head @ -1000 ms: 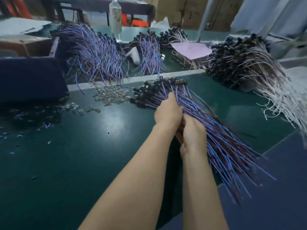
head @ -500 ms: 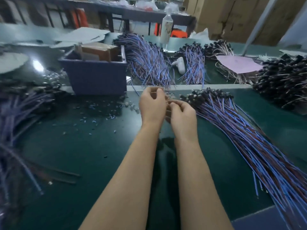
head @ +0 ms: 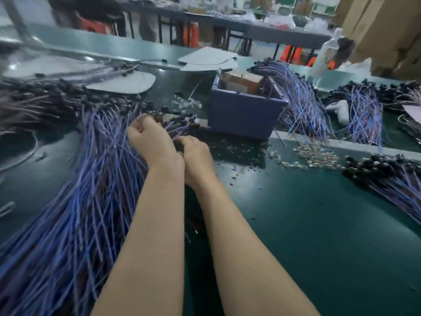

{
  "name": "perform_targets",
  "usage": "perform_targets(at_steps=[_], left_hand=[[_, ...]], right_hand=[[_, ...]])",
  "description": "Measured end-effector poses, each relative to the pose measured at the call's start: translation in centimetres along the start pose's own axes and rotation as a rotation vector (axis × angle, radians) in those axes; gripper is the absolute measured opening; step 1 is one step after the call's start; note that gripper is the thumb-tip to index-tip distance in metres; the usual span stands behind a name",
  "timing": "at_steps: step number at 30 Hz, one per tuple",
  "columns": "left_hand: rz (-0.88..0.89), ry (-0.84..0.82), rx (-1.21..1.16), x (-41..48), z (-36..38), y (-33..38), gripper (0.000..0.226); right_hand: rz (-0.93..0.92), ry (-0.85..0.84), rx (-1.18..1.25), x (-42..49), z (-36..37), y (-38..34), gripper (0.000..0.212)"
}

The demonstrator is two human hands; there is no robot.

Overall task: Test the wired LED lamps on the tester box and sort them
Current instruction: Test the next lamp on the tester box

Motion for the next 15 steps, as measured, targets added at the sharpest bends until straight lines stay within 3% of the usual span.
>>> perform_targets(at_steps=[5, 9, 15], left_hand=[[-0.019, 0.013, -0.055, 0.6, -0.3, 0.1, 0.018], [-0.089, -0.149, -0.030, -0.2, 1.4, -1.4, 0.015], [-0.134, -0.681, 0.764, -4.3, 6.3, -5.2, 0.047]], right_hand=[[0.075, -0.024, -0.127, 0.5, 0.5, 0.4, 0.026], [0.028, 0.010, -0.020, -0.2, -0.6, 1.0, 0.020], [0.124, 0.359, 0.274, -4.0, -8.0, 5.7, 0.015]])
Point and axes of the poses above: each hand's wrist, its own x-axis towards the middle knuckle, its own z-axis out of the palm, y = z × x, the point moved 6 cm from there along x, towards the middle knuckle, and after that the axes turned 12 degrees about -z, right-handed, at the moved point
